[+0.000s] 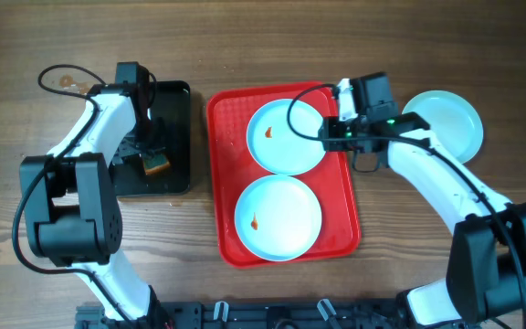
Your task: Clean dirty plates on tray and stack at the side
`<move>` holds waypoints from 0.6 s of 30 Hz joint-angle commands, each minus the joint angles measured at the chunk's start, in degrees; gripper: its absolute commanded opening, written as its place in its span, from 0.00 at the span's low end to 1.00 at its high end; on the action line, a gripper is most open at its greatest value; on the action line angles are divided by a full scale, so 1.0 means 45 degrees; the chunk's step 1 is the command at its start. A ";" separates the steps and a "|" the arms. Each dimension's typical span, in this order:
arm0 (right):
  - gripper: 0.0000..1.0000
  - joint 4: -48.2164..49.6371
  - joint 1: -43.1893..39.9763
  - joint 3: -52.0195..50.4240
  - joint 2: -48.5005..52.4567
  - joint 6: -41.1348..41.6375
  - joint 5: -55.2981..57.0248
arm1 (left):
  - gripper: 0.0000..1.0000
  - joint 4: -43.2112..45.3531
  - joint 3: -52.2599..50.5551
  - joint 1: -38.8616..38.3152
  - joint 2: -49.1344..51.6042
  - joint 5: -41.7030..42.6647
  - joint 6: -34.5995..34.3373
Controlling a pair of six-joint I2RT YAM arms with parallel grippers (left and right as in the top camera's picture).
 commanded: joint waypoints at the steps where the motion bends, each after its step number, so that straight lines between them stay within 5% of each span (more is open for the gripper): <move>1: 0.42 -0.0782 -0.0573 0.0146 -0.0117 -0.0296 -0.0826 | 1.00 0.0695 -0.0019 0.0102 -0.0146 0.0529 -0.0656; 4: 0.42 -0.0840 -0.0593 0.0146 -0.0117 -0.0287 -0.0884 | 1.00 0.0199 -0.0019 0.0107 -0.0146 0.3473 -0.1753; 7: 0.42 -0.0850 -0.0593 0.0146 -0.0117 -0.0262 -0.0918 | 0.98 -0.0131 -0.0015 0.0199 -0.0170 0.3191 -0.1763; 8: 0.42 -0.0869 -0.0593 0.0146 -0.0117 -0.0257 -0.0918 | 0.86 -0.0311 -0.0010 0.0306 -0.0209 0.3186 -0.1758; 10: 0.42 -0.0874 -0.0593 0.0146 -0.0117 -0.0257 -0.0918 | 0.04 -0.0753 -0.0015 0.0646 -0.0267 0.3191 -0.1758; 12: 0.43 -0.0865 -0.0593 0.0146 -0.0117 -0.0257 -0.0918 | 0.11 -0.0899 -0.0019 0.0957 -0.0262 0.2987 -0.1763; 17: 0.43 -0.0826 -0.0593 0.0146 -0.0117 -0.0257 -0.0918 | 0.04 -0.0607 0.0189 0.1156 -0.0335 0.2263 -0.1486; 18: 0.43 -0.0826 -0.0593 0.0146 -0.0117 -0.0257 -0.0918 | 0.20 -0.0937 0.0413 0.1156 -0.0364 0.2327 -0.1341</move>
